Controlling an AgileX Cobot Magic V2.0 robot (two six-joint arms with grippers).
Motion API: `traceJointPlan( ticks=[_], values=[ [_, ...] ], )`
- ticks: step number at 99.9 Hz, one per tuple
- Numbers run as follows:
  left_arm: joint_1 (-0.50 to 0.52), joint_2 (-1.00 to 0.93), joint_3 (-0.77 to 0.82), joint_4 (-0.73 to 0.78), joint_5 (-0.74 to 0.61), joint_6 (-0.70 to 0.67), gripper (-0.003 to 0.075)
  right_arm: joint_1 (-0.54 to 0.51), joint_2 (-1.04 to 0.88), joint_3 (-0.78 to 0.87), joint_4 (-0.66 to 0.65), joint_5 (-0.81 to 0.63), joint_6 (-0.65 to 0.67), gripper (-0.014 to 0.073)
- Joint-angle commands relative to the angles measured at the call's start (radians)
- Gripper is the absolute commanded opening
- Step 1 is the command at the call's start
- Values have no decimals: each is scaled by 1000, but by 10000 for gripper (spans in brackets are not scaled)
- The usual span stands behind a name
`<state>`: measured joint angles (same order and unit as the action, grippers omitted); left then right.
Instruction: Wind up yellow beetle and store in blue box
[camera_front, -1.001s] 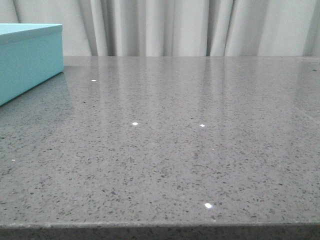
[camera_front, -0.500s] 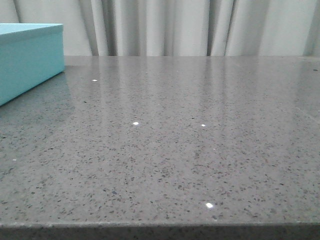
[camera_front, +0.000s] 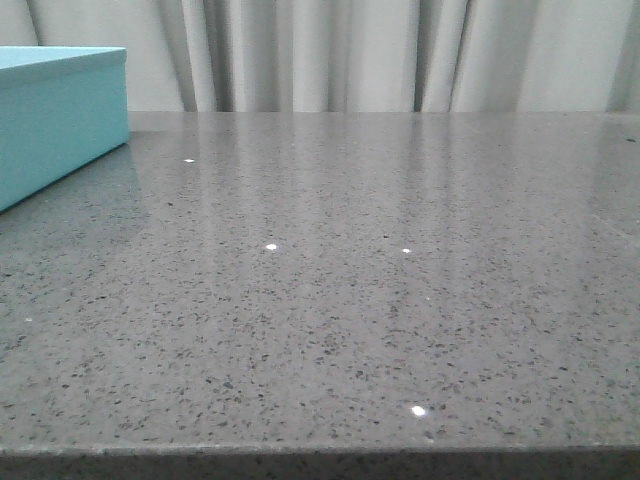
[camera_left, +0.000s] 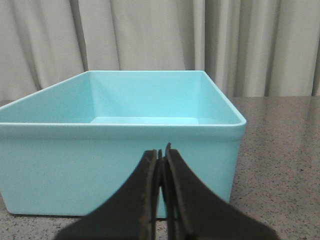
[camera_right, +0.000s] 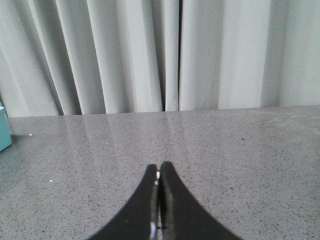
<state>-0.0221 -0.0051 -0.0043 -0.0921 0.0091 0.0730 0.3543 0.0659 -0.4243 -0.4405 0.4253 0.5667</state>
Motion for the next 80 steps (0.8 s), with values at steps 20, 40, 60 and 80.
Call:
traceJointPlan(
  ticks=[20,40,60,80],
  values=[
    [-8,-31,43,-1,-69,-10,-20,-3,11,-23,-30,-75,-7,-68],
    [-8,-31,43,-1,-69,-10,-20,-4,11,-10,-46,-97,-7,-68],
    [-6,-31,43,-1,-69,-10,-20,-12,11,66,-80,-191,-18,-68],
    [-6,-31,43,-1,-69,-10,-20,-142,11,185,115,-366,-177,-68]
  ],
)
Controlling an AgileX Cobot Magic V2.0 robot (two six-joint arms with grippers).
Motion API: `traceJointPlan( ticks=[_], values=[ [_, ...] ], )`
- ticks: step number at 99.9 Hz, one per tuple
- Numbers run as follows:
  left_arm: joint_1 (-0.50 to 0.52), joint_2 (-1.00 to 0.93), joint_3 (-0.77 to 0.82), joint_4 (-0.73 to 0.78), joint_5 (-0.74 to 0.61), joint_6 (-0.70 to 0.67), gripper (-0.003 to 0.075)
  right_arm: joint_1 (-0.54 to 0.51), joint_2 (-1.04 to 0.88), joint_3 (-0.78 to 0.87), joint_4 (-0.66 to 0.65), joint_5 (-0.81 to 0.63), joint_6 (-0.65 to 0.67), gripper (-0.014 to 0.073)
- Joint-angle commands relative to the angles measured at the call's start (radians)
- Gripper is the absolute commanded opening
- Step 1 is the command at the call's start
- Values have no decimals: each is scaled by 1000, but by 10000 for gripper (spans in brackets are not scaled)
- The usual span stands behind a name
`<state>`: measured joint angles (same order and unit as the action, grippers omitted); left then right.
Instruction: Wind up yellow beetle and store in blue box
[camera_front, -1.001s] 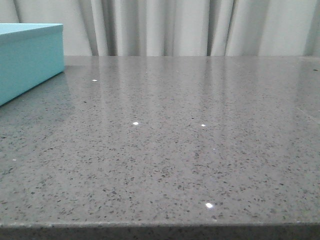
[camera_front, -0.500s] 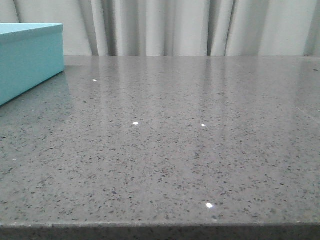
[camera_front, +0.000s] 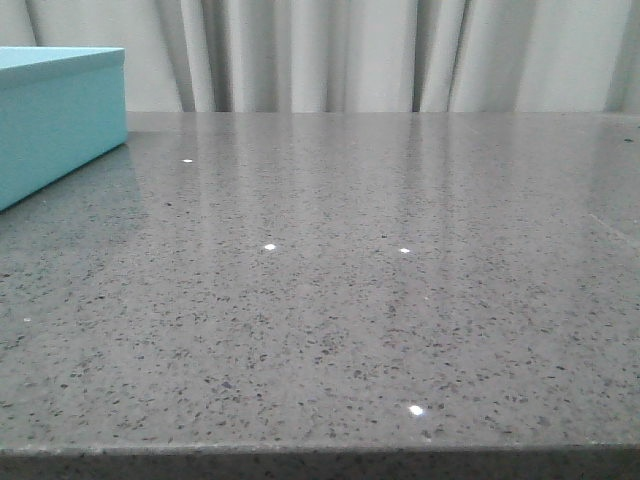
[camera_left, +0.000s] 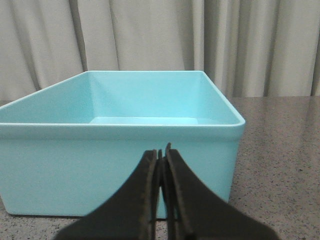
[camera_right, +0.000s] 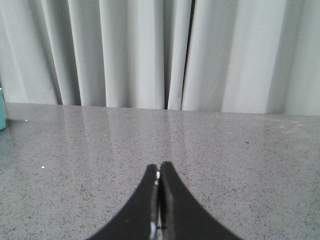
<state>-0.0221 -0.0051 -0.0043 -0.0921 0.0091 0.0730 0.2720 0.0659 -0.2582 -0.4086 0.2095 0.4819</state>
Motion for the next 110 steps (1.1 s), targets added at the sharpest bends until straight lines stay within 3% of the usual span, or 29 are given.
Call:
traceJointPlan(
  ticks=[1,10,17,53,71,110],
  values=[
    [-6,-31,43,-1,-69,-10,-20,-70,11,28,108,-163,-111,-68],
    [-6,-31,43,-1,-69,-10,-20,-125,9,88,261,-255,-225,-68],
    [-6,-31,43,-1,-69,-10,-20,-153,-2,121,309,-285,-295,-68],
    [-6,-31,43,-1,-69,-10,-20,-240,-75,270,391,-268,-307,-68],
    [-6,-31,43,-1,-69,-10,-20,-253,-97,268,383,-149,-312,-68],
    [-6,-31,43,-1,-69,-10,-20,-253,-97,268,366,-149,-312,-68]
  ],
)
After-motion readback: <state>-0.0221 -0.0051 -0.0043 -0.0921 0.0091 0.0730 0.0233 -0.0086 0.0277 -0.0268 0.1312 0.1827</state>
